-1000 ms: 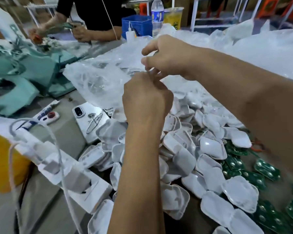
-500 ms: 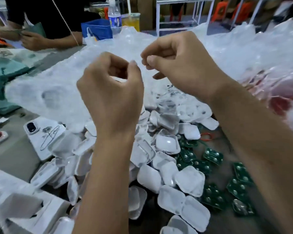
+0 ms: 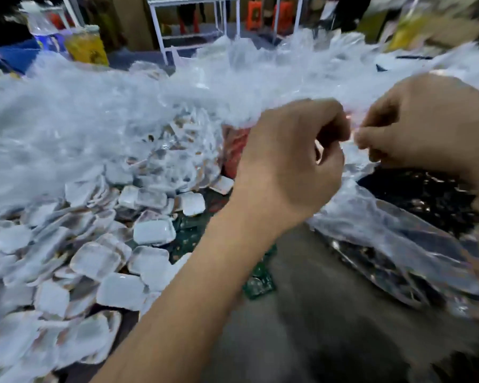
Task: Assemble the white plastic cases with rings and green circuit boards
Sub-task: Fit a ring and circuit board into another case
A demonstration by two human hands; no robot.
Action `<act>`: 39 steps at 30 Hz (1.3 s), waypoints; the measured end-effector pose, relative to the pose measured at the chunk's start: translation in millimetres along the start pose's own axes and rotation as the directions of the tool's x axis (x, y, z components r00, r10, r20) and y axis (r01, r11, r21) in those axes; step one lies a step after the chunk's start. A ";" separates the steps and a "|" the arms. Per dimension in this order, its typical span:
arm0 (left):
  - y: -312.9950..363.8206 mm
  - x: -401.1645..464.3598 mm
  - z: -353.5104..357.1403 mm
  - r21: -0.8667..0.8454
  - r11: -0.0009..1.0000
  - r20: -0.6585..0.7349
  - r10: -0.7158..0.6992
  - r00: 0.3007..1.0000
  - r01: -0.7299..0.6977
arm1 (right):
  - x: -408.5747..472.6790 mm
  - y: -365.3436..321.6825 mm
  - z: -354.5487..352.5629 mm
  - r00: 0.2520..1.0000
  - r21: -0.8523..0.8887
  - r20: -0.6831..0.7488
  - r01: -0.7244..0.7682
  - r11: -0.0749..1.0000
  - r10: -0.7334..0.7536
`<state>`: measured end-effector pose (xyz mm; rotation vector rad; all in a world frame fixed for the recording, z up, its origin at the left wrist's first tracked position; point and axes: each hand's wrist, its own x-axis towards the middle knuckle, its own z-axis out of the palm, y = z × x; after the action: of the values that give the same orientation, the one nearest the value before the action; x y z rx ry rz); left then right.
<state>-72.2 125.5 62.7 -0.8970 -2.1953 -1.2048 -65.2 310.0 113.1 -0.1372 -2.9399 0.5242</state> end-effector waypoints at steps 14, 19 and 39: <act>12.0 7.7 64.2 0.314 0.947 0.596 -0.146 0.789 -0.062 | -11.6 37.6 28.2 0.945 -0.274 0.267 -0.111 0.955 0.187; 4.7 6.9 60.2 0.210 0.978 0.496 -0.110 0.861 0.004 | -4.0 39.3 10.4 0.944 -0.171 0.288 -0.117 0.978 0.163; -53.1 23.8 38.9 0.269 0.875 -0.015 -0.415 0.910 0.403 | 98.2 -39.9 86.6 0.989 -0.261 0.119 -0.049 0.964 0.083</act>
<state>-130.9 145.3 30.0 -0.3562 -2.5909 -1.0299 -178.7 255.0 59.8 -0.2407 -3.1279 0.1608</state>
